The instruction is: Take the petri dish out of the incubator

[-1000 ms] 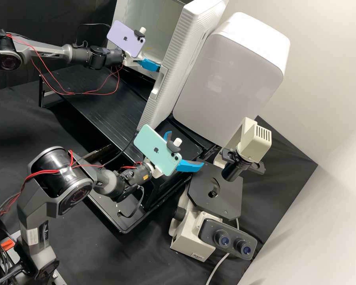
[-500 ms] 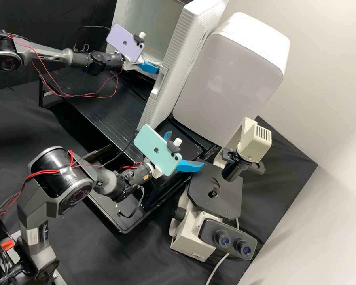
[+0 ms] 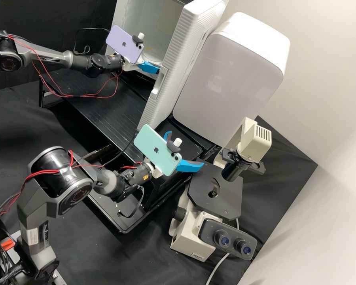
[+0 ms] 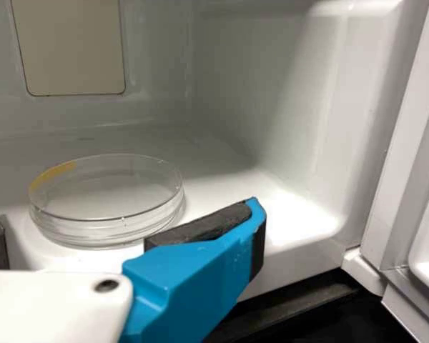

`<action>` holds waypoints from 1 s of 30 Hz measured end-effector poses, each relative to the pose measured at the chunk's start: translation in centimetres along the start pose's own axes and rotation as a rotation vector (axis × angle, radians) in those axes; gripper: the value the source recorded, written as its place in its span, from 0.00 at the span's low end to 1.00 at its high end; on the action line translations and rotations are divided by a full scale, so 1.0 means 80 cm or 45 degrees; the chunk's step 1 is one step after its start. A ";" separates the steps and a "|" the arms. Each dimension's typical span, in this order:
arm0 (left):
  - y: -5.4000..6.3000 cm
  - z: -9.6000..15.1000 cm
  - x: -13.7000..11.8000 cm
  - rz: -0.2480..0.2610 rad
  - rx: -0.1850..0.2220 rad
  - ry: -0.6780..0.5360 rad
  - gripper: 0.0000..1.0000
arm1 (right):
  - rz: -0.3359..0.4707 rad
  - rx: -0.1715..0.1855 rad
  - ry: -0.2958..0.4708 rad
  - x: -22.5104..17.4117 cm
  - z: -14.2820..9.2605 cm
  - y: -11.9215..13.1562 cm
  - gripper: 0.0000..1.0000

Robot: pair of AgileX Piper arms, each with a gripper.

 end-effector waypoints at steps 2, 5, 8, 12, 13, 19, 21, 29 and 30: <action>-0.001 0.000 0.002 0.001 0.007 0.001 1.00 | 0.000 0.000 0.000 0.000 0.000 0.000 1.00; 0.001 0.002 0.006 0.006 0.017 0.005 1.00 | 0.000 0.000 0.000 0.000 0.000 0.000 1.00; 0.003 0.004 0.010 0.003 0.013 0.012 1.00 | 0.000 0.000 0.000 0.000 0.000 0.000 1.00; 0.005 0.006 0.015 0.000 0.012 0.018 1.00 | 0.000 0.000 0.000 0.000 0.000 0.000 1.00; 0.006 0.006 0.016 0.000 0.015 0.019 1.00 | 0.000 0.000 0.000 0.000 0.000 0.000 1.00; 0.008 0.005 0.020 -0.007 0.019 0.028 1.00 | 0.000 0.000 0.000 0.000 0.000 0.000 1.00; 0.008 0.005 0.020 -0.010 0.014 0.029 1.00 | 0.000 0.000 0.000 0.000 0.000 0.000 1.00; 0.011 0.006 0.022 -0.016 0.013 0.031 1.00 | 0.000 0.000 0.000 0.000 0.000 0.000 1.00; 0.012 0.005 0.023 -0.016 0.010 0.034 1.00 | 0.000 0.000 0.000 0.000 0.000 0.000 1.00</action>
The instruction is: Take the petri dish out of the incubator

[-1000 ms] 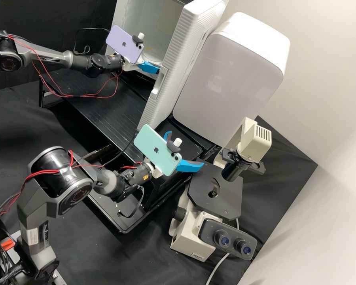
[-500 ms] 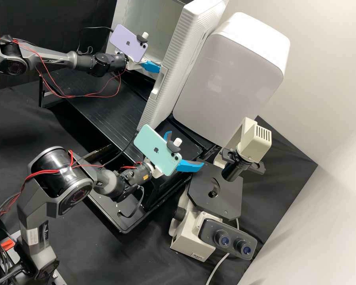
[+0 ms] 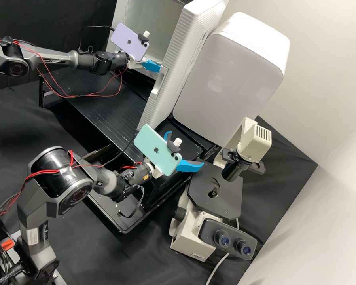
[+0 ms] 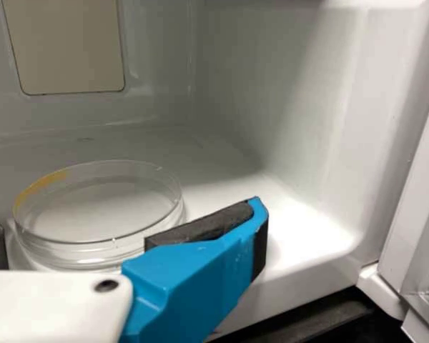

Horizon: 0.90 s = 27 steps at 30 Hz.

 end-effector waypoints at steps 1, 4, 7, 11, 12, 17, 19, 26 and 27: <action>0.001 0.000 0.000 0.002 0.005 -0.001 1.00 | 0.000 0.000 0.000 0.000 0.000 0.000 1.00; 0.001 -0.001 0.002 0.005 0.001 0.002 1.00 | 0.000 0.000 0.000 0.000 0.000 0.000 1.00; 0.002 -0.002 0.002 0.004 0.002 -0.003 1.00 | 0.000 0.000 0.000 0.000 0.000 0.000 1.00; 0.002 -0.003 0.003 0.004 0.002 -0.005 1.00 | 0.000 0.000 0.000 0.000 0.000 0.000 1.00; 0.002 -0.003 0.003 0.004 0.003 -0.005 1.00 | 0.000 0.000 0.000 0.000 0.000 0.000 1.00; 0.003 -0.003 0.003 0.006 0.002 -0.006 0.00 | 0.000 0.000 0.000 0.000 0.000 0.000 1.00; 0.003 -0.003 0.003 0.006 -0.007 -0.006 0.00 | 0.000 0.000 0.000 0.000 0.000 0.000 1.00; 0.005 -0.002 0.005 0.010 -0.023 -0.007 0.00 | 0.000 0.000 0.000 0.000 0.000 0.000 1.00; 0.003 -0.003 0.006 0.008 -0.022 -0.006 0.00 | 0.000 0.000 0.000 0.000 0.000 0.000 1.00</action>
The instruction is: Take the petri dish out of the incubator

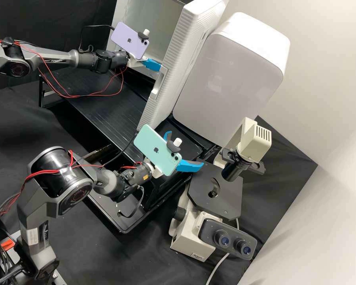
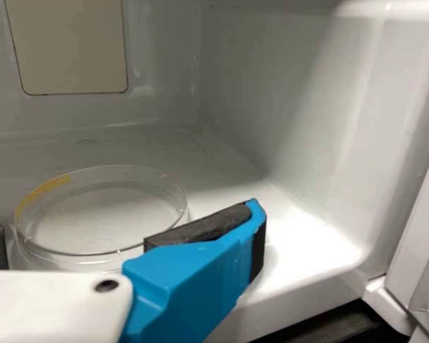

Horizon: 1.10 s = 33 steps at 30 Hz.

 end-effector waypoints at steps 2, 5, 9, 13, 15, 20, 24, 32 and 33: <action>0.000 0.000 0.001 0.003 0.000 0.002 0.00 | 0.000 0.000 0.000 0.000 0.000 0.000 1.00; 0.000 0.000 0.001 0.003 0.000 0.002 0.00 | 0.000 0.000 0.000 0.000 0.000 0.000 1.00; 0.000 0.000 0.001 0.004 0.000 0.004 0.00 | 0.000 0.000 0.000 0.000 0.000 0.000 1.00; 0.000 0.000 0.001 0.004 0.000 0.004 0.00 | 0.000 0.000 0.000 0.000 0.000 0.000 1.00; 0.000 -0.001 0.001 0.004 0.000 0.006 0.00 | 0.000 0.000 0.000 0.000 0.000 0.000 1.00; 0.001 -0.004 0.003 0.009 -0.002 0.011 0.00 | 0.000 0.000 0.000 0.000 0.000 0.000 1.00; 0.002 -0.005 0.004 0.011 -0.003 0.013 0.00 | 0.000 0.000 0.000 0.000 0.000 0.000 1.00; 0.002 -0.007 0.004 0.012 -0.004 0.016 0.00 | 0.000 0.000 0.000 0.000 0.000 0.000 1.00; 0.002 -0.007 0.004 0.012 -0.004 0.016 0.00 | 0.000 0.000 0.000 0.000 0.000 0.000 1.00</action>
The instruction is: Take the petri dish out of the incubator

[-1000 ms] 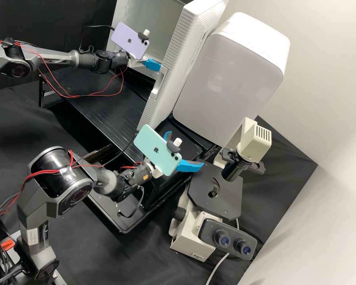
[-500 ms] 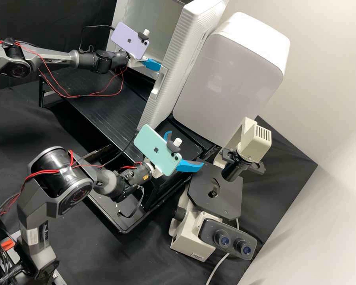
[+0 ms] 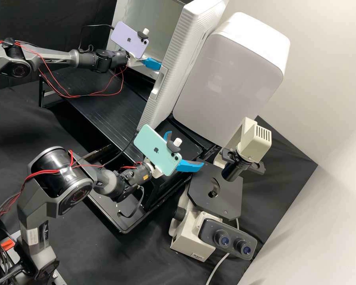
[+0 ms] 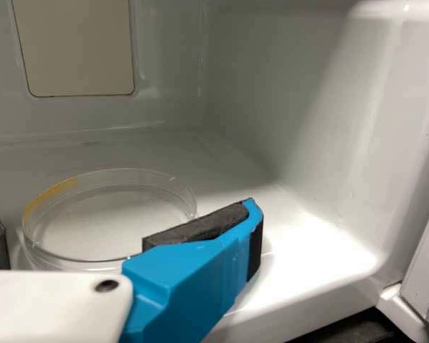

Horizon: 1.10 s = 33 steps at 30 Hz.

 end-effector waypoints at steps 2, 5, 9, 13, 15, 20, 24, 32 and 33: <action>0.000 0.000 0.000 0.000 0.000 0.000 0.00 | 0.000 0.000 0.000 0.000 0.000 0.000 1.00; 0.000 0.000 0.000 0.000 0.000 0.000 0.00 | 0.000 0.000 0.000 0.000 0.000 0.000 1.00; 0.000 0.000 0.000 0.000 0.000 0.000 0.00 | 0.000 0.000 0.000 0.000 0.000 0.000 1.00; 0.000 0.000 0.000 0.000 0.000 0.000 0.00 | 0.000 0.000 0.000 0.000 0.000 0.000 1.00; 0.000 0.000 0.000 0.000 0.000 0.000 0.00 | 0.000 0.000 0.000 0.000 0.000 0.000 1.00; 0.000 0.000 0.000 0.000 0.000 0.000 0.00 | 0.000 0.000 0.000 0.000 0.000 0.000 1.00; -0.001 0.000 0.001 0.000 0.000 0.000 0.00 | 0.000 0.000 0.000 0.000 0.000 0.000 1.00; -0.005 -0.001 0.003 -0.006 0.005 0.002 0.00 | 0.000 0.000 0.000 0.000 0.000 0.000 1.00; -0.005 -0.001 0.003 -0.006 0.008 0.002 0.00 | 0.000 0.000 0.000 0.000 0.000 0.000 1.00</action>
